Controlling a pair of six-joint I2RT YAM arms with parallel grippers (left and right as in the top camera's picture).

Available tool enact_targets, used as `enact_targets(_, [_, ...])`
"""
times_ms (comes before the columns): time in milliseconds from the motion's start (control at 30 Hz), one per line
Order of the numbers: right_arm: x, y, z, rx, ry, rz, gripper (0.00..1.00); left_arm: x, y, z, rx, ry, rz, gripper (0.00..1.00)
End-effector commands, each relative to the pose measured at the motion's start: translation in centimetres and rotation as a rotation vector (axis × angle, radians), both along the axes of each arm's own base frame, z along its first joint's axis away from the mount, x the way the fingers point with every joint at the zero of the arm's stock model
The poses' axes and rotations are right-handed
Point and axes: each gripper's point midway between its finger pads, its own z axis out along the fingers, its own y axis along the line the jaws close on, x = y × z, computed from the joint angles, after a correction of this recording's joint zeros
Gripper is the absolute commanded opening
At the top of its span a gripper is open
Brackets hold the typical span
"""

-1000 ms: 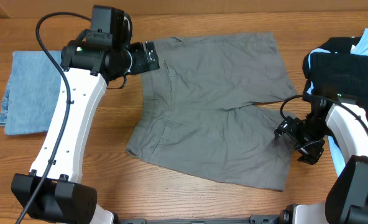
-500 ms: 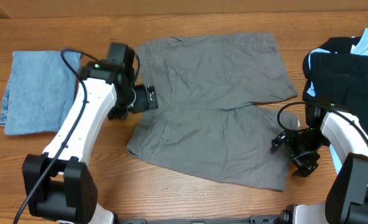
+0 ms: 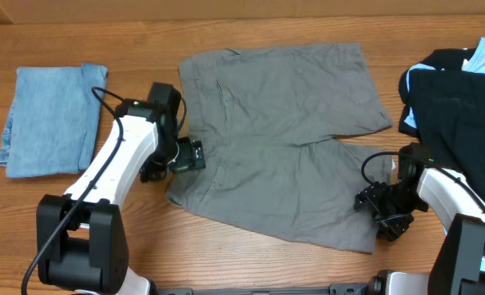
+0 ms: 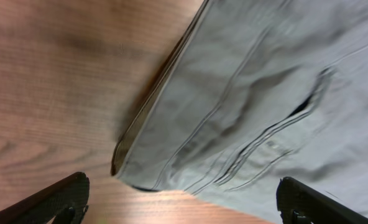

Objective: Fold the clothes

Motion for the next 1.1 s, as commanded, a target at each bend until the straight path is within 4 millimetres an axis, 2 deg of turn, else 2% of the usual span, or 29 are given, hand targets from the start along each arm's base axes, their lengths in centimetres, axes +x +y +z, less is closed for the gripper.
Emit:
enact_targets(0, [-1.6,1.4,-1.8,0.065,0.048,0.000,0.77,-1.9,0.8,-1.5,0.032,0.057,-0.031,0.78])
enact_targets(67, [-1.7,1.4,-1.8,0.065,0.050,0.000,0.77,-2.6,1.0,-2.1,0.040,0.075,-0.031,0.72])
enact_targets(267, [-1.7,1.4,-1.8,0.065,0.051,0.001,0.77,-3.5,1.2,-4.3,0.044,0.074,-0.031,0.73])
enact_targets(333, [-1.7,1.4,-1.8,0.067,0.050,0.004,0.77,-3.6,1.2,-5.0,0.041,0.063,-0.031,0.68])
enact_targets(400, [-1.9,1.4,-1.7,0.070,0.057,0.007,0.71,-3.9,1.3,-5.9,0.040,0.056,-0.031,0.56])
enact_targets(433, [-2.1,1.5,-1.7,0.073,0.063,0.012,0.63,-4.0,1.3,-6.2,0.040,0.054,-0.031,0.35])
enact_targets(467, [-2.1,1.7,-1.6,0.091,0.056,0.036,0.59,-4.2,1.3,-6.3,0.040,0.059,-0.031,0.04])
enact_targets(500, [-2.0,2.0,-1.5,0.113,0.043,0.069,0.47,-4.4,1.4,-6.2,0.041,0.070,-0.031,0.04])
enact_targets(567, [-1.9,2.1,-1.3,0.127,0.030,0.108,0.13,-4.5,1.4,-5.8,0.044,0.076,-0.032,0.04])
enact_targets(600, [-1.8,2.0,-1.2,0.130,0.027,0.120,0.04,-4.4,1.4,-5.6,0.043,0.076,-0.032,0.04])
enact_targets(800, [0.1,1.5,1.1,0.139,-0.010,0.220,0.04,-4.4,2.3,-3.0,0.042,0.068,0.008,0.04])
enact_targets(900, [1.2,1.3,2.2,0.135,-0.024,0.225,0.04,-4.7,4.0,-1.7,0.054,0.054,0.073,0.04])
enact_targets(1067, [1.7,1.2,3.5,0.141,-0.025,0.245,0.04,-6.2,6.1,1.0,0.052,0.031,0.154,0.04])
